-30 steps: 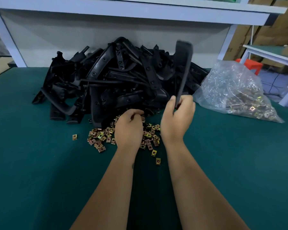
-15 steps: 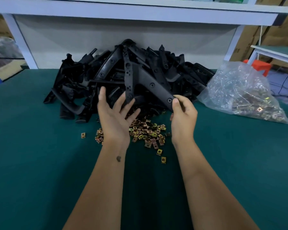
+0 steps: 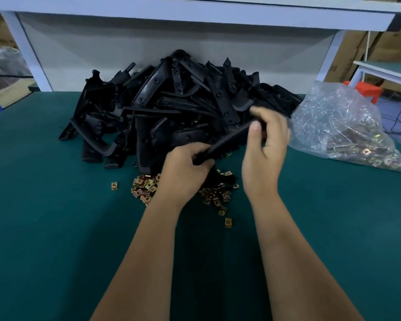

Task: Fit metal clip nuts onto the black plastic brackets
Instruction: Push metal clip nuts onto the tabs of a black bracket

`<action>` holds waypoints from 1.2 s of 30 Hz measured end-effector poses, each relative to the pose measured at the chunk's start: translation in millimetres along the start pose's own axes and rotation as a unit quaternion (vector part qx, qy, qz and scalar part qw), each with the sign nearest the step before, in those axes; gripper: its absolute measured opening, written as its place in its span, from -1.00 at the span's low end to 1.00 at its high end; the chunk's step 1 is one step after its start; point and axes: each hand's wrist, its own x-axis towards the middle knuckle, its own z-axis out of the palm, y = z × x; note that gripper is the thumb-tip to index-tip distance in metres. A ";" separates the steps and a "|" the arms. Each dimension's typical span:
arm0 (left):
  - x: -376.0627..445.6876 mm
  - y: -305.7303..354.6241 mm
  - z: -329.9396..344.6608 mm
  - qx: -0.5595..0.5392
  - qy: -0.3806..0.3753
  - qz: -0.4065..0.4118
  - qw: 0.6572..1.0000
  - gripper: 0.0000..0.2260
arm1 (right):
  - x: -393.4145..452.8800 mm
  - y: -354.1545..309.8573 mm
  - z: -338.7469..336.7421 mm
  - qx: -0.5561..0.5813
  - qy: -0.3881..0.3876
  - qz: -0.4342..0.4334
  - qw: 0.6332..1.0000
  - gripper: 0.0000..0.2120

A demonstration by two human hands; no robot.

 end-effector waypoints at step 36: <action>5.6 2.3 9.0 -0.572 0.116 -0.198 0.787 -0.68 | -9.2 6.7 10.8 0.250 -0.177 0.361 0.881 -0.80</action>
